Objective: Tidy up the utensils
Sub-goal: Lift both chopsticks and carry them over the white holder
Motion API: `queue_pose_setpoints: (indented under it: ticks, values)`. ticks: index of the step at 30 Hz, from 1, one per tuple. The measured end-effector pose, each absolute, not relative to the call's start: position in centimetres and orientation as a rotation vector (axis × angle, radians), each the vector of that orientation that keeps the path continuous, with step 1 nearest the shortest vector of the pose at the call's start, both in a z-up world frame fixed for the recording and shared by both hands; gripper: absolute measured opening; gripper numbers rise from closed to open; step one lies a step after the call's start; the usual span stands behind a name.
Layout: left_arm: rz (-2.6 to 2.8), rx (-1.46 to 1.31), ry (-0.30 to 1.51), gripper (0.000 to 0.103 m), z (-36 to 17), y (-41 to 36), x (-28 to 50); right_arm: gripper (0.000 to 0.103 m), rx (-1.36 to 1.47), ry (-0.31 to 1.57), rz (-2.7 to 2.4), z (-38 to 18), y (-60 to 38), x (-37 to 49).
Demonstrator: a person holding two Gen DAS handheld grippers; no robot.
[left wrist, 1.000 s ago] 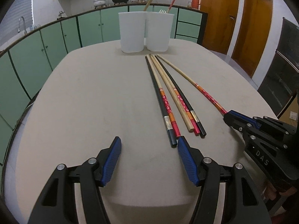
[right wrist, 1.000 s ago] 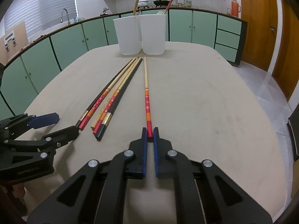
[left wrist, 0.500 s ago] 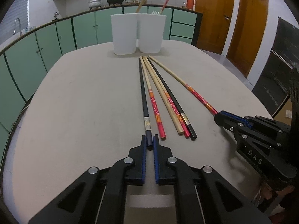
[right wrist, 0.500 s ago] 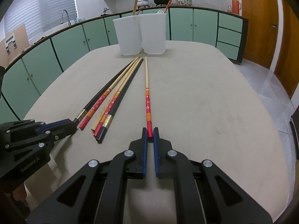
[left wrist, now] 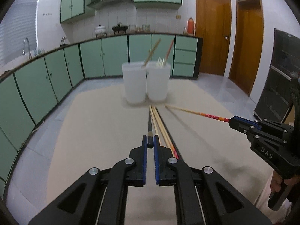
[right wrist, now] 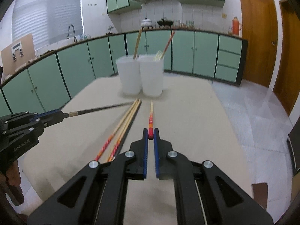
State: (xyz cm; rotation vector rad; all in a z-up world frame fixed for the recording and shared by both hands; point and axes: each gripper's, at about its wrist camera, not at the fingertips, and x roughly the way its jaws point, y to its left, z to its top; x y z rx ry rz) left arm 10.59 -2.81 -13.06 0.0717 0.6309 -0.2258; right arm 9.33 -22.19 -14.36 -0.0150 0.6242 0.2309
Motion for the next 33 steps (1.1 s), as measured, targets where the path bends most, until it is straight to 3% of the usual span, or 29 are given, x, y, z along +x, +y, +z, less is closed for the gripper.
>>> queue_pose_setpoints:
  ticks: [14,33]
  values:
    - [-0.232,0.048,0.450,0.006,-5.1,-2.2,14.0,0.005,0.041,0.503,0.281,-5.3,-24.0,12.4]
    - [-0.272,0.000,0.371,0.006,1.0,-0.9,18.1,0.005,0.052,0.441,0.399,3.3,-23.8,18.9]
